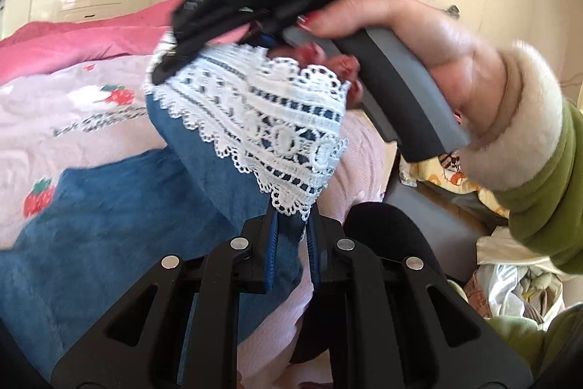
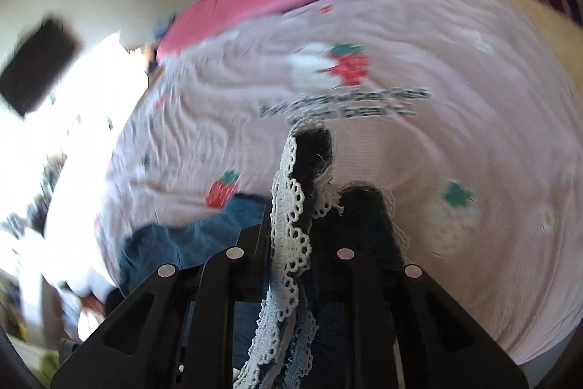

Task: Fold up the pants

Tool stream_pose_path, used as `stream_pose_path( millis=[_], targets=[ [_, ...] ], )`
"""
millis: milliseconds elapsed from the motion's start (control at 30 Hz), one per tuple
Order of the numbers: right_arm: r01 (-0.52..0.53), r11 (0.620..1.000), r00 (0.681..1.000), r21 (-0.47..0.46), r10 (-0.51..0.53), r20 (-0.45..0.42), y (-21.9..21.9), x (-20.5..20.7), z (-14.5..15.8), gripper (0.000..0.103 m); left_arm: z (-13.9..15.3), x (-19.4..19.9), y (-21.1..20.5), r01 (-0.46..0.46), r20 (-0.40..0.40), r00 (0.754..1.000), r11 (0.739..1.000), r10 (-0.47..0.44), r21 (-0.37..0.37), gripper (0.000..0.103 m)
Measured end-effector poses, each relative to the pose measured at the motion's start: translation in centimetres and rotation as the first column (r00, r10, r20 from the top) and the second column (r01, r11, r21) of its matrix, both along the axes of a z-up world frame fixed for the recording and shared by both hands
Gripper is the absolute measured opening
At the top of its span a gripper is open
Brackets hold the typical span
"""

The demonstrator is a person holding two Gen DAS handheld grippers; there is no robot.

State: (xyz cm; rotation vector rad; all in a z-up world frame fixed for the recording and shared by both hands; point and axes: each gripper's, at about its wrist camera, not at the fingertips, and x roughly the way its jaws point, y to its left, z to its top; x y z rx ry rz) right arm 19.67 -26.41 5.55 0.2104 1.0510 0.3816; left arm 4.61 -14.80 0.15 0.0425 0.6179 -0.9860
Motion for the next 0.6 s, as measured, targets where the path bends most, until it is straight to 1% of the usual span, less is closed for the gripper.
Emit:
stream_pose_path(
  millis=[100, 167, 233, 267, 300, 333, 367, 400, 433, 467, 500, 533, 567, 600],
  targets=[
    [-0.088, 0.992, 0.995, -0.086, 0.084, -0.049, 5.4, 1.1, -1.1, 0.015, -1.0, 0.3, 2.4, -0.045, -0.064, 0.997, 0.999, 0.044, -0.023, 0.008],
    [-0.123, 0.985, 0.991, -0.12, 0.115, -0.072, 7.8, 1.5, -2.0, 0.015, -1.9, 0.7, 4.3, -0.086, -0.119, 0.99, 0.996, 0.081, -0.036, 0.008],
    [-0.159, 0.975, 0.983, -0.154, 0.143, -0.112, 10.8, 2.2, -3.5, 0.016, -2.6, 1.0, 5.9, -0.125, -0.165, 0.979, 0.991, 0.116, -0.045, 0.008],
    [-0.172, 0.972, 0.979, -0.159, 0.151, -0.134, 11.7, 2.4, -4.2, 0.019, -2.9, 1.1, 6.7, -0.138, -0.182, 0.975, 0.989, 0.127, -0.045, 0.008],
    [-0.182, 0.97, 0.975, -0.163, 0.156, -0.158, 12.5, 2.6, -4.8, 0.02, -3.1, 1.1, 7.1, -0.144, -0.192, 0.972, 0.989, 0.133, -0.043, 0.008],
    [-0.185, 0.97, 0.972, -0.158, 0.157, -0.175, 13.0, 2.7, -5.2, 0.024, -3.3, 1.1, 7.7, -0.153, -0.206, 0.968, 0.987, 0.142, -0.039, 0.009],
    [-0.184, 0.974, 0.969, -0.134, 0.157, -0.191, 13.3, 2.8, -5.5, 0.034, -3.6, 1.0, 8.2, -0.159, -0.224, 0.963, 0.986, 0.147, -0.038, 0.017],
    [-0.186, 0.978, 0.966, -0.095, 0.163, -0.203, 13.6, 2.9, -5.4, 0.039, -4.1, 1.0, 8.8, -0.166, -0.255, 0.955, 0.985, 0.152, -0.036, 0.026],
    [-0.187, 0.979, 0.965, -0.079, 0.168, -0.2, 13.6, 2.8, -4.9, 0.047, -4.4, 0.8, 9.2, -0.176, -0.277, 0.947, 0.984, 0.161, -0.032, 0.031],
    [-0.19, 0.98, 0.967, -0.063, 0.176, -0.184, 13.6, 2.6, -4.2, 0.051, -4.8, 0.5, 9.7, -0.18, -0.3, 0.94, 0.983, 0.164, -0.025, 0.039],
    [-0.197, 0.98, 0.968, -0.034, 0.189, -0.164, 13.2, 2.3, -3.3, 0.053, -4.9, 0.5, 10.0, -0.183, -0.311, 0.936, 0.983, 0.166, -0.025, 0.043],
    [-0.204, 0.979, 0.969, 0.007, 0.203, -0.14, 12.7, 1.8, -2.3, 0.057, -5.1, 0.2, 10.5, -0.192, -0.327, 0.929, 0.981, 0.173, -0.027, 0.044],
    [-0.211, 0.976, 0.971, 0.052, 0.215, -0.102, 11.8, 1.2, -1.0, 0.058, -5.1, 0.1, 10.8, -0.198, -0.335, 0.925, 0.98, 0.177, -0.027, 0.045],
    [-0.212, 0.975, 0.973, 0.064, 0.216, -0.076, 11.2, 0.8, -0.3, 0.059, -4.9, -0.1, 11.2, -0.205, -0.341, 0.922, 0.978, 0.182, -0.033, 0.049]
  ],
)
